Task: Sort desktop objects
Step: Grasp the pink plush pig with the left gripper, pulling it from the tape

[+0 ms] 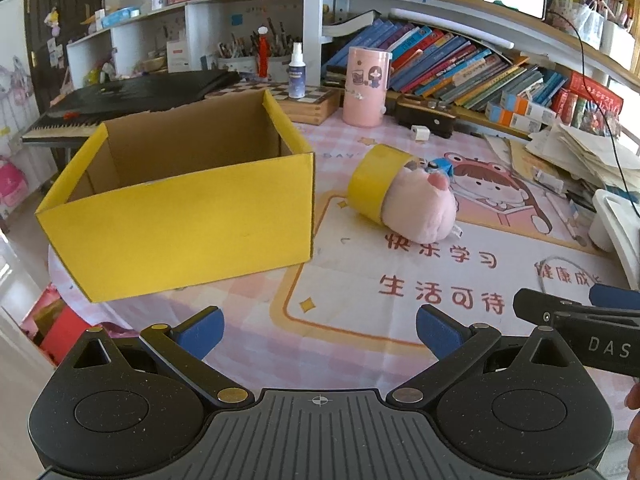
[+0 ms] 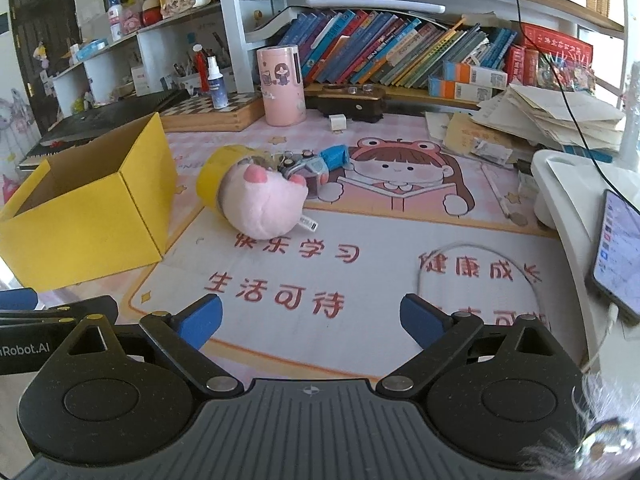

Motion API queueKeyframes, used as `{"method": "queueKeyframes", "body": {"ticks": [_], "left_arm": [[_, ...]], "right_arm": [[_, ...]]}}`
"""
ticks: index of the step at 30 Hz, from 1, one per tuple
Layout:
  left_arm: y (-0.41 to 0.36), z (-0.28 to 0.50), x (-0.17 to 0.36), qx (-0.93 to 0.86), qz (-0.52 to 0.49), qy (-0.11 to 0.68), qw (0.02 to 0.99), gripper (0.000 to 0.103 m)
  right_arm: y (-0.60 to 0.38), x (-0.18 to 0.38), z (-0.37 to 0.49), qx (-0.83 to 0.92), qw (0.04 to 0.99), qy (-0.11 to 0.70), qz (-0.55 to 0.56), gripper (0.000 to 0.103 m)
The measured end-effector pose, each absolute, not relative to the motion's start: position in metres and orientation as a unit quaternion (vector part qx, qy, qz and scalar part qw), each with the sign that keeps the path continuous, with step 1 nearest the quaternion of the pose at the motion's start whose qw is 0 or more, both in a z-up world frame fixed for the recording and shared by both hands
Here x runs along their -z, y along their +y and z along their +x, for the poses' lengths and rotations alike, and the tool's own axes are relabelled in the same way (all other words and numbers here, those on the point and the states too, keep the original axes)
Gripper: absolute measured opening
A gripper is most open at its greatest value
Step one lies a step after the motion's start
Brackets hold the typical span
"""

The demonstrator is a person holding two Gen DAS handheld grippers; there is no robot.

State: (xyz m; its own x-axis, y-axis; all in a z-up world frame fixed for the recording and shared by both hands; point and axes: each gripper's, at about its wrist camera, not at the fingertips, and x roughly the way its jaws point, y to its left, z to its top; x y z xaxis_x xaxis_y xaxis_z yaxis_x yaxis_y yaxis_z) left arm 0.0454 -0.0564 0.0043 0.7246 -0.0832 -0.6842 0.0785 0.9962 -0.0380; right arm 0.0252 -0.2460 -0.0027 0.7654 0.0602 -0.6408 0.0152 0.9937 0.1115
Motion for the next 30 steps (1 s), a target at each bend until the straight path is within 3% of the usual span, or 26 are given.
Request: {"method": "queueKeyframes", "body": {"ticks": [20, 30], "left_arm": [[-0.116, 0.087, -0.013, 0.013, -0.004, 0.358, 0.934, 0.103], [-0.143, 0.100, -0.013, 0.012, -0.001, 0.363, 0.932, 0.096]], "right_arm": [[-0.305, -0.005, 0.093, -0.064, 0.942, 0.324, 0.059, 0.097], [-0.333, -0.005, 0.109, -0.075, 0.941, 0.321, 0.073, 0.097]]}}
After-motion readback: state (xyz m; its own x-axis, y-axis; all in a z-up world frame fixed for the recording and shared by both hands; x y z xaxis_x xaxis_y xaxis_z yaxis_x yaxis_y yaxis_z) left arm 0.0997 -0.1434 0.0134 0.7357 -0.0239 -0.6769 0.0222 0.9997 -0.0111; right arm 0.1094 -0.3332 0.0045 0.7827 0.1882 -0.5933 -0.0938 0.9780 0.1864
